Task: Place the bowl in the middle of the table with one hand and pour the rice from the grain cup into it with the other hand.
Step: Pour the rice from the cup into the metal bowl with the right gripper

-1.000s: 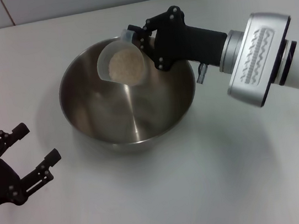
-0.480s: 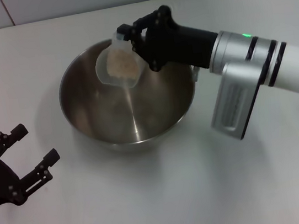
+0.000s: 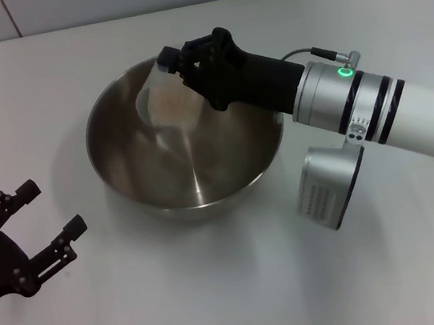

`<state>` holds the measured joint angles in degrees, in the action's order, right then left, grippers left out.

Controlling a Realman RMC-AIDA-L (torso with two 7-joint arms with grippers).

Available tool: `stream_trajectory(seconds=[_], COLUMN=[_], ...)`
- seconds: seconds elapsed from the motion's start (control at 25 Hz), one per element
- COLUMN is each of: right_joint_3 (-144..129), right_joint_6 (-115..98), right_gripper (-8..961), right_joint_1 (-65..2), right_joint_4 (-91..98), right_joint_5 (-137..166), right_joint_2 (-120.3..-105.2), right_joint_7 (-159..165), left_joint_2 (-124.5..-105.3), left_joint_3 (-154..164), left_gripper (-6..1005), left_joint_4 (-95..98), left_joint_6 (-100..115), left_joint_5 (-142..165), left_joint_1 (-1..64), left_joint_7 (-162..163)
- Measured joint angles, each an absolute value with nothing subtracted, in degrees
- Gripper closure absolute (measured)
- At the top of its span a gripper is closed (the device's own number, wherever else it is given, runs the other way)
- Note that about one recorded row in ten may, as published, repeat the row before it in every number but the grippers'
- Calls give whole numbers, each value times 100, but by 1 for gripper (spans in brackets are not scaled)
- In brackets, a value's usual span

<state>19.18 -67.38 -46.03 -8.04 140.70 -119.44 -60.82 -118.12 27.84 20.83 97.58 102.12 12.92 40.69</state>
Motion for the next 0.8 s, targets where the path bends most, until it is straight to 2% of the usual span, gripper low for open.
stream_trajectory(seconds=[0.8], right_joint_3=[1904], right_joint_6=[-6863], right_gripper=[953], right_joint_1=[-4423], right_joint_4=[-1072], right_joint_5=[14151], right_joint_2=[-11958], right_joint_7=[-8994], left_joint_2=[-11813], left_joint_3=[2786], left_gripper=[166], left_joint_4=[2083], left_joint_6=[9718], left_joint_5=[10213], left_joint_1=[1301], left_joint_7=[4069])
